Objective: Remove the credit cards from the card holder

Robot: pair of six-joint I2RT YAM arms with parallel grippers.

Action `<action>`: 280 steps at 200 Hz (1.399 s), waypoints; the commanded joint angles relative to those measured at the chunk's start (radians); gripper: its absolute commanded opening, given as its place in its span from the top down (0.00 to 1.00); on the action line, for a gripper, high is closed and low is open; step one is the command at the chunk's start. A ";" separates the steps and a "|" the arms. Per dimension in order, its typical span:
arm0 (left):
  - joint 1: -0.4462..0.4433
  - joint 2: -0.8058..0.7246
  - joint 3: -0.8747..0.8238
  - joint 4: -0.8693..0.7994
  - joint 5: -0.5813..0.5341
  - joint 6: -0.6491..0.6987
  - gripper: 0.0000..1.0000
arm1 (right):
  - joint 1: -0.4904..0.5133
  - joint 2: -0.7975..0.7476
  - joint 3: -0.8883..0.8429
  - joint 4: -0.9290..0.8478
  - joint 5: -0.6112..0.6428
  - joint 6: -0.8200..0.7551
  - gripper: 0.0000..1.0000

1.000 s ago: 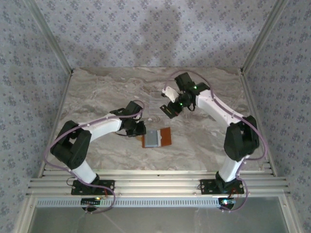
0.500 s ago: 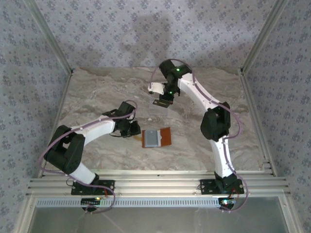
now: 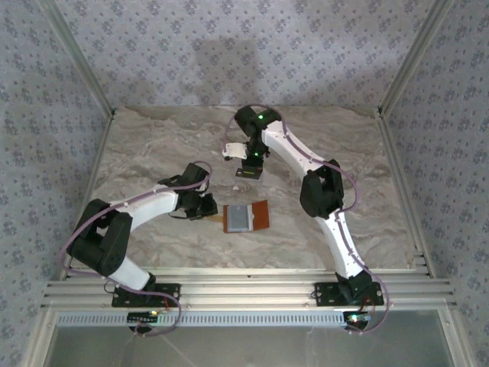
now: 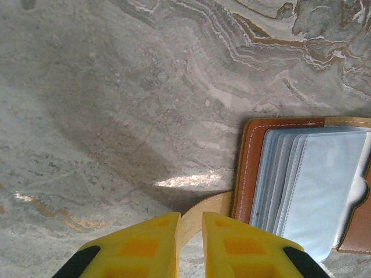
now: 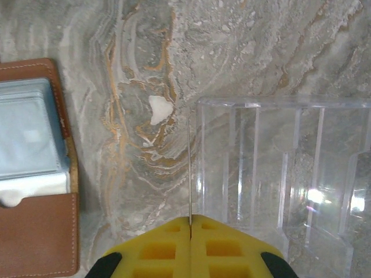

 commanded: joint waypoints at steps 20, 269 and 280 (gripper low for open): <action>0.014 -0.040 -0.017 -0.003 0.003 0.016 0.82 | 0.007 0.049 0.053 -0.043 0.052 -0.112 1.00; 0.025 -0.069 -0.025 -0.014 0.002 0.019 0.82 | 0.012 0.042 0.112 0.011 0.132 -0.147 1.00; 0.024 -0.070 -0.025 -0.015 0.001 0.018 0.82 | 0.011 0.051 0.112 0.011 0.127 -0.149 1.00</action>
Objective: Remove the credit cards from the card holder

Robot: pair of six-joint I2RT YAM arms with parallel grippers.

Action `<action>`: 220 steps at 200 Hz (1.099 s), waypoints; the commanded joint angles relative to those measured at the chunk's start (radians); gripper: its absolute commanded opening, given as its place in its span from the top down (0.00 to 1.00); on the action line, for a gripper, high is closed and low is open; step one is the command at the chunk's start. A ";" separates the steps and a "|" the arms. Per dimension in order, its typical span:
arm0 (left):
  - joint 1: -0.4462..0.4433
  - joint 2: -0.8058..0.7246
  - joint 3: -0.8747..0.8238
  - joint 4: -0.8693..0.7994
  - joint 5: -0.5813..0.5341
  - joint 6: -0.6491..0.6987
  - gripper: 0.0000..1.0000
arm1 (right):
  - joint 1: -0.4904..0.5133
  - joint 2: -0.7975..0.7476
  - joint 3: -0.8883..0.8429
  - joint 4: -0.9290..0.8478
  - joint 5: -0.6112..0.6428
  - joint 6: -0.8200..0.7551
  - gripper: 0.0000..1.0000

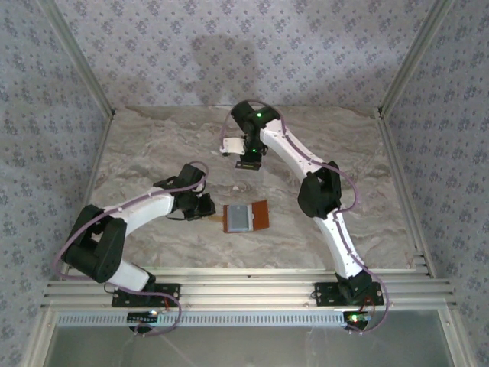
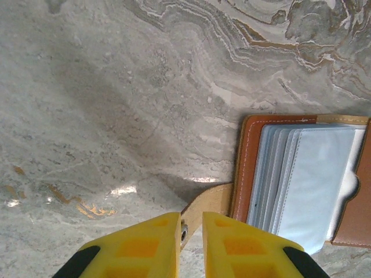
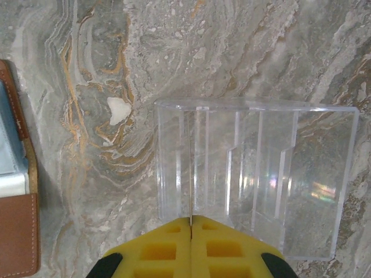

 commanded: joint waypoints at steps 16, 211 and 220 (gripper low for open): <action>0.008 -0.019 0.000 -0.019 0.002 0.018 0.82 | -0.007 0.049 0.026 -0.011 0.013 -0.137 1.00; 0.007 -0.038 -0.006 -0.030 -0.002 0.016 0.82 | -0.006 0.067 0.016 -0.066 -0.021 -0.126 0.75; 0.008 -0.038 -0.006 -0.030 -0.002 0.015 0.81 | -0.008 0.064 0.017 -0.058 -0.016 -0.126 0.75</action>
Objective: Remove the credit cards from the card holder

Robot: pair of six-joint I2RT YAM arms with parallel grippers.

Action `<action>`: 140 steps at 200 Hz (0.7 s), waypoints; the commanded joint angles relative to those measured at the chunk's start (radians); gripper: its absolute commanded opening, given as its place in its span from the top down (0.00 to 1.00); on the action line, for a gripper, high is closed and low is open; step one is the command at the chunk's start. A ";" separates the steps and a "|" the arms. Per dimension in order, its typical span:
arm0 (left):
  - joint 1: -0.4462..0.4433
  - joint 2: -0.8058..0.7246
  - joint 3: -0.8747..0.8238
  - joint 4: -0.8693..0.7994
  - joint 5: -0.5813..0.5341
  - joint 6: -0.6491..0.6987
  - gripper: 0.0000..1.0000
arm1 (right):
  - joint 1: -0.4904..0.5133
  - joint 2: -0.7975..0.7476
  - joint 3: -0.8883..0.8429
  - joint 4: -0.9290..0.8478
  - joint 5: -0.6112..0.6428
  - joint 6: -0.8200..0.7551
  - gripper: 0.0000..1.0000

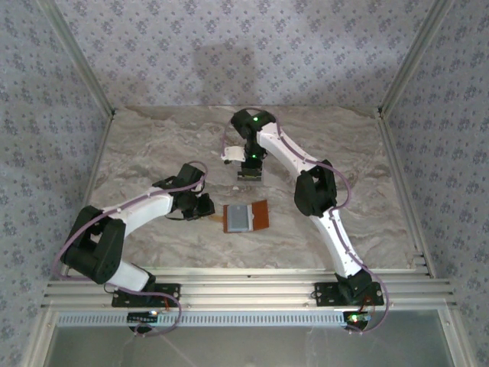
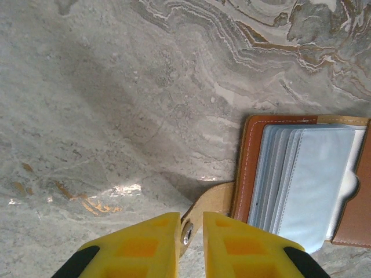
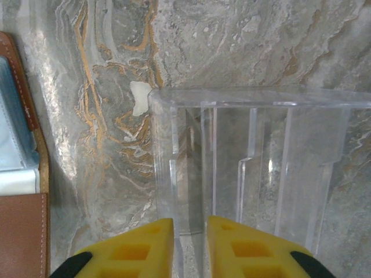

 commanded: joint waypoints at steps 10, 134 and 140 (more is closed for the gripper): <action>0.006 -0.029 -0.007 -0.022 -0.001 0.015 0.81 | -0.006 -0.009 0.016 0.013 0.030 -0.119 0.75; 0.001 -0.047 0.045 -0.058 0.008 0.030 0.80 | -0.026 -0.202 -0.136 0.151 -0.036 0.067 0.73; -0.001 -0.046 0.054 -0.066 0.007 0.032 0.80 | -0.025 -0.221 -0.161 0.169 -0.036 0.097 0.73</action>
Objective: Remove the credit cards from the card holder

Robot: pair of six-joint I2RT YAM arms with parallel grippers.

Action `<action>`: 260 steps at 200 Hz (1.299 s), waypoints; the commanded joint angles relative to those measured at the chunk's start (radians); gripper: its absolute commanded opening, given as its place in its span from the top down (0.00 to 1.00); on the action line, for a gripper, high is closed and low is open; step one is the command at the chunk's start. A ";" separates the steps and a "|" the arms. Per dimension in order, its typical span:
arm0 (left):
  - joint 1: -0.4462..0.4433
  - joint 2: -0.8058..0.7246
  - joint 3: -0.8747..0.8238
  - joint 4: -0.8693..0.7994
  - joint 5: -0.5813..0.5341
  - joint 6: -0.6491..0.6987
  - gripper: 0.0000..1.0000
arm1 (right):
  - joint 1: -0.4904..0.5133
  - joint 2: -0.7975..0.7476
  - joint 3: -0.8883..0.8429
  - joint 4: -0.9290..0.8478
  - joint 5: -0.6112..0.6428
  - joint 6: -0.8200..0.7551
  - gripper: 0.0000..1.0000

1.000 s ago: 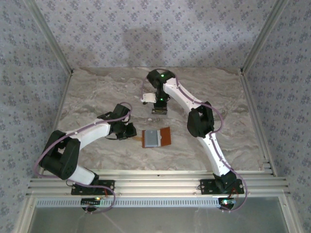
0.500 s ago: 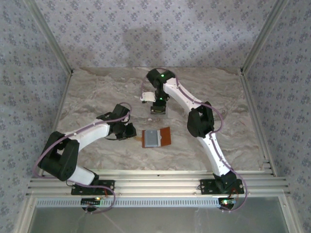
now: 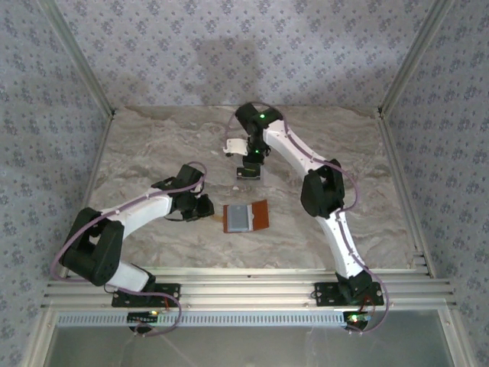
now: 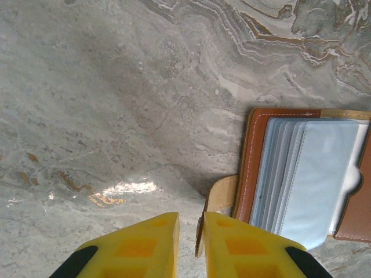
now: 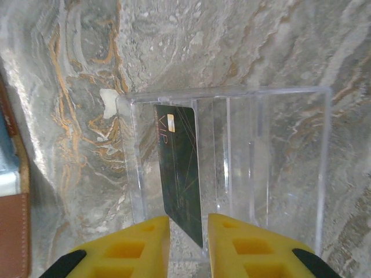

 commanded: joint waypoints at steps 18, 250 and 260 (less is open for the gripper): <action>-0.010 -0.032 0.090 -0.072 -0.001 0.031 0.80 | -0.002 -0.181 -0.158 0.126 -0.034 0.188 0.71; 0.166 -0.127 0.041 0.029 0.003 0.016 0.75 | 0.173 -0.539 -0.996 0.691 -0.310 1.512 0.66; 0.180 -0.142 0.025 0.030 0.002 0.007 0.74 | 0.180 -0.523 -0.992 0.700 -0.311 1.527 0.64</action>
